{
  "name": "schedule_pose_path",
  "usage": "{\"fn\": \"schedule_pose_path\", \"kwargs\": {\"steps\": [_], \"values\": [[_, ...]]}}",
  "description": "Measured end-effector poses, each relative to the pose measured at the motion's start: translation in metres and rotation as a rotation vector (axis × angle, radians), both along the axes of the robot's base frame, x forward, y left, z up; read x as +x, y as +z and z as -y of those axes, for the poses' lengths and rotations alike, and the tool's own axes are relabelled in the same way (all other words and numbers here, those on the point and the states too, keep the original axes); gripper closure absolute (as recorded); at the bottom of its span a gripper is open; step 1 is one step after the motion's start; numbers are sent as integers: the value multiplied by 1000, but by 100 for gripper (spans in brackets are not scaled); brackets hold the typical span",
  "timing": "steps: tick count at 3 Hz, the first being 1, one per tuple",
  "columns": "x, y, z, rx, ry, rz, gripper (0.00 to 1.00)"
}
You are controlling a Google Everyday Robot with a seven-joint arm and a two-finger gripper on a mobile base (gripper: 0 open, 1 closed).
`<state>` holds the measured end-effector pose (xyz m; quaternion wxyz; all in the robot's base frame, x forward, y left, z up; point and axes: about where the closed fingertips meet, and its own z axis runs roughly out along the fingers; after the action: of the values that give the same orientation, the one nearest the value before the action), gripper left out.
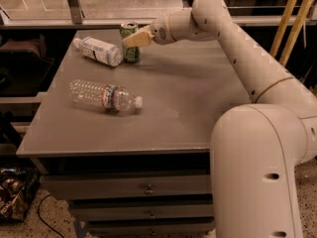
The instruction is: Move green can near blue plastic bottle
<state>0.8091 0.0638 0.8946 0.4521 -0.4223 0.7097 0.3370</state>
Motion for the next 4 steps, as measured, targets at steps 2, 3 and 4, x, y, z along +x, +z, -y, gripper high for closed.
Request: {"fn": "schedule_pose_path", "kwargs": {"steps": [2, 3, 4], "values": [[0, -2, -3, 0, 4, -3, 0], [-11, 6, 12, -31, 15, 9, 0], [-67, 13, 93, -86, -13, 5, 0]]}}
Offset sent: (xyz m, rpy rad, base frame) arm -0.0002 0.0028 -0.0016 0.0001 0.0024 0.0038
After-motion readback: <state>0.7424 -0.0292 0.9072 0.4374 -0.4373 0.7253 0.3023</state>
